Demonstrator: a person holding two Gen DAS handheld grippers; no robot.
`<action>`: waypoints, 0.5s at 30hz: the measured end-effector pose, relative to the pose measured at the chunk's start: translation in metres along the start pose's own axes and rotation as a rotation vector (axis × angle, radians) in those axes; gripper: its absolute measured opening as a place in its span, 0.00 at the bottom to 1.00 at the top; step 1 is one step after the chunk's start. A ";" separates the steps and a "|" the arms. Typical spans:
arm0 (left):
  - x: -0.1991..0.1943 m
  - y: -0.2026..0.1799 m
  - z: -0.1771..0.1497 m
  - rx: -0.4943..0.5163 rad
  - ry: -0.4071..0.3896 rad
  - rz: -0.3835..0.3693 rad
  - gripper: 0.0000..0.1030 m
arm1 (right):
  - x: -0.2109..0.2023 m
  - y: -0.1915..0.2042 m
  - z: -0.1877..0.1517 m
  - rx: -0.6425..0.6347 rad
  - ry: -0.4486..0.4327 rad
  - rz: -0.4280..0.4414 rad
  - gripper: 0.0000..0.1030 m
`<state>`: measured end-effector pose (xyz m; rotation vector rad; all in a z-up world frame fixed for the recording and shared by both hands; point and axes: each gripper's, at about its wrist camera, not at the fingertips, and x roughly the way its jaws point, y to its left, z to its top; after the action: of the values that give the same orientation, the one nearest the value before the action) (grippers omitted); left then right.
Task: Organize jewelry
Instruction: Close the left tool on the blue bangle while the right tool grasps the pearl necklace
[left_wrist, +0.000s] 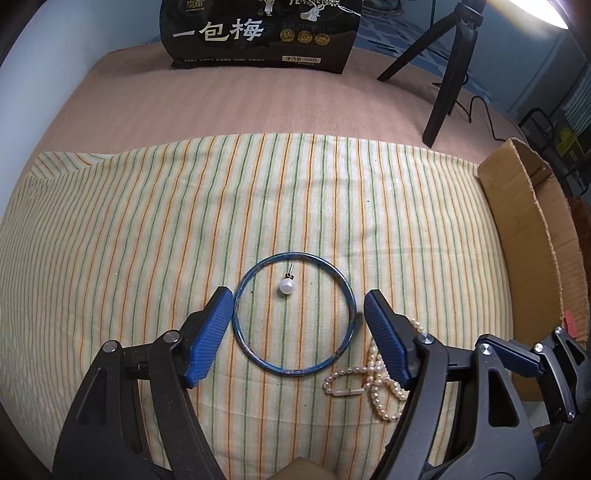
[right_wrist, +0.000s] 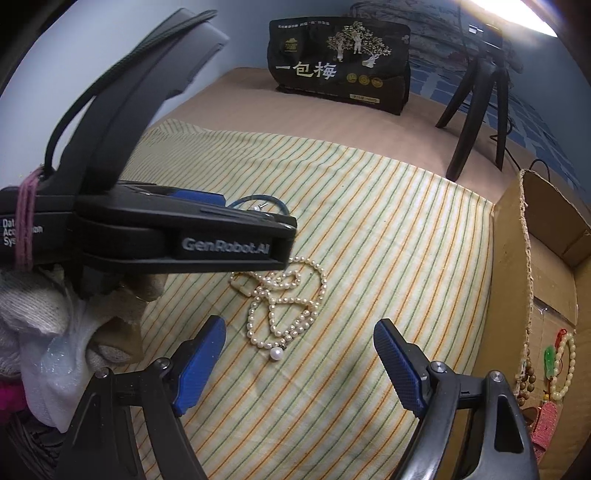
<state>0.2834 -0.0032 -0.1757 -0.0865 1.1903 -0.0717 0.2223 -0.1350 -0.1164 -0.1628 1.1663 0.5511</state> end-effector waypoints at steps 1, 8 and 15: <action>0.002 0.000 0.000 0.003 0.005 0.005 0.73 | 0.001 0.002 0.000 -0.006 0.002 -0.002 0.82; 0.007 0.000 0.000 0.019 -0.001 0.014 0.72 | 0.011 0.005 0.004 -0.027 0.013 -0.035 0.77; 0.006 0.007 0.003 0.007 -0.008 0.025 0.71 | 0.017 0.011 0.012 -0.040 0.010 -0.039 0.75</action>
<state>0.2880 0.0029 -0.1808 -0.0657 1.1829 -0.0538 0.2314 -0.1148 -0.1251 -0.2225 1.1601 0.5402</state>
